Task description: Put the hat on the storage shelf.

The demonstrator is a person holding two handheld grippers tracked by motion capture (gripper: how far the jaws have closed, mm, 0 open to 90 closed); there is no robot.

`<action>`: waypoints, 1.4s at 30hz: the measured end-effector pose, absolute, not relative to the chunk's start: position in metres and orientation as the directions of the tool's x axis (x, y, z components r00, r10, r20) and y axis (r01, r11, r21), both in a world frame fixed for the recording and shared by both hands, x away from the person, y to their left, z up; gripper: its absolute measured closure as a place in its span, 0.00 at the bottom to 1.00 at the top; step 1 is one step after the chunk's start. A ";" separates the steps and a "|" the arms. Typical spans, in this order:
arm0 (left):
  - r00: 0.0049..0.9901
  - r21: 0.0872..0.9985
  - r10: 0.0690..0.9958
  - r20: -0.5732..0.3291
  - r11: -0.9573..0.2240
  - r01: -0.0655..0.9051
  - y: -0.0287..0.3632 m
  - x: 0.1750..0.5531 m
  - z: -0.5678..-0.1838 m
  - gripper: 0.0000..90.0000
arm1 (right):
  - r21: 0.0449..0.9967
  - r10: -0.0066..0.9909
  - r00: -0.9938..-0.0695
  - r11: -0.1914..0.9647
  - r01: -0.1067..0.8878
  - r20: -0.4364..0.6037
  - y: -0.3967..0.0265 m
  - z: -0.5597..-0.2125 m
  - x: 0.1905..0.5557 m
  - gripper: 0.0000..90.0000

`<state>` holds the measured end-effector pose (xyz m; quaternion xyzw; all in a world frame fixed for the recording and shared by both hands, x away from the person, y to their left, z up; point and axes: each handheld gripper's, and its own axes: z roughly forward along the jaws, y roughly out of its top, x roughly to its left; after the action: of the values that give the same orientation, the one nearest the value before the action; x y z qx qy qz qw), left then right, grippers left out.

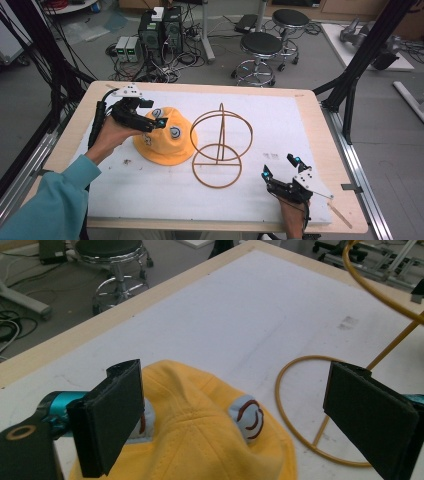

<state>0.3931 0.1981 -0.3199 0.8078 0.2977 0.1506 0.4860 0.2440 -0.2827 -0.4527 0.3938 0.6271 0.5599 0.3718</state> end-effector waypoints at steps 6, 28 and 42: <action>0.758 0.880 0.651 -0.042 -0.336 0.337 0.214 0.390 -0.337 0.11 | 0.995 0.910 -0.415 0.062 0.075 -0.025 -0.283 -0.453 0.244 0.11; 0.719 0.846 0.695 -0.009 -0.378 0.376 0.240 0.388 -0.384 0.11 | 0.995 0.912 -0.409 0.067 0.075 -0.030 -0.282 -0.453 0.244 0.11; 0.696 0.824 0.717 -0.035 -0.373 0.426 0.236 0.390 -0.402 0.13 | 0.995 0.912 -0.410 0.062 0.076 -0.026 -0.283 -0.453 0.244 0.11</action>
<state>0.3905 0.2356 -0.4024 0.8116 0.3519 0.1673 0.4352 0.2438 -0.2826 -0.4527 0.3945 0.6257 0.5598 0.3735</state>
